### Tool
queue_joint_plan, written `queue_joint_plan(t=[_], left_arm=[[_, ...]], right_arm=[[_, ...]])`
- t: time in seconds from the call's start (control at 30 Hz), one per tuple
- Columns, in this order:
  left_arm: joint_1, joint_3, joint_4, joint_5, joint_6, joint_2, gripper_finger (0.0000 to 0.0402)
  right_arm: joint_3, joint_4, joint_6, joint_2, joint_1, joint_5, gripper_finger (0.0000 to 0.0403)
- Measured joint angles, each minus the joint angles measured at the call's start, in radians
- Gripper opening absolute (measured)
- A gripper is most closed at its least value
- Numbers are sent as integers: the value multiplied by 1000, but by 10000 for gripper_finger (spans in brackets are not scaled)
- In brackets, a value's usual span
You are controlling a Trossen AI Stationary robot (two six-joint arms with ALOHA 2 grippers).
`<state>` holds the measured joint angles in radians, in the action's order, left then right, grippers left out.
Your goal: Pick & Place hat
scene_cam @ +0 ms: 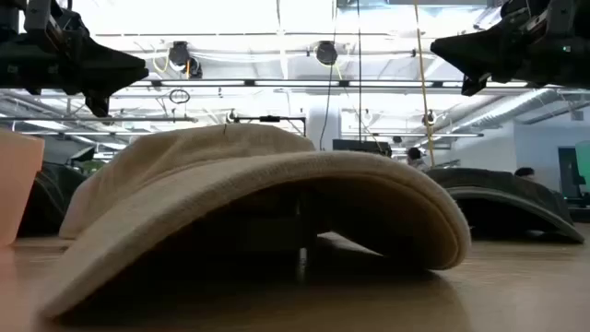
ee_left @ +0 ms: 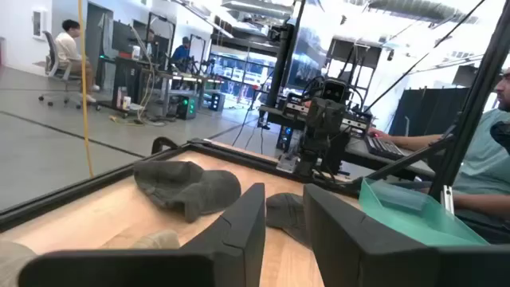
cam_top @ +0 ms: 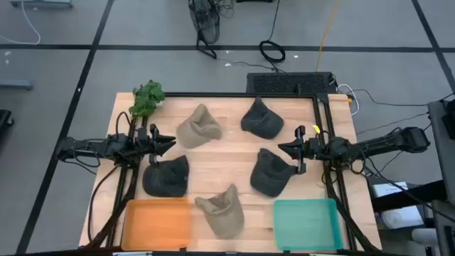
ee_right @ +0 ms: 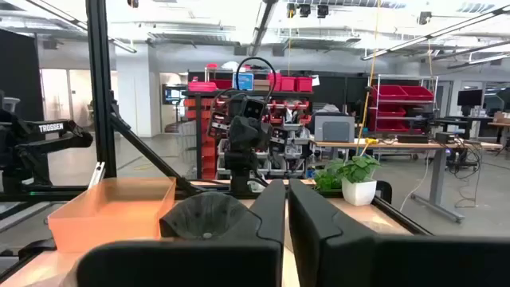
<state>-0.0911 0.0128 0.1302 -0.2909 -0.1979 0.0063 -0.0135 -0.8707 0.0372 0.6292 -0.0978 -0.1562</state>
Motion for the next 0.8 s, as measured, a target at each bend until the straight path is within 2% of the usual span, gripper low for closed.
queue_joint_plan(t=[0.8], left_arm=[[0,0,-8,-1,4,0,97]], right_arm=[[0,0,0,0,0,0,0]])
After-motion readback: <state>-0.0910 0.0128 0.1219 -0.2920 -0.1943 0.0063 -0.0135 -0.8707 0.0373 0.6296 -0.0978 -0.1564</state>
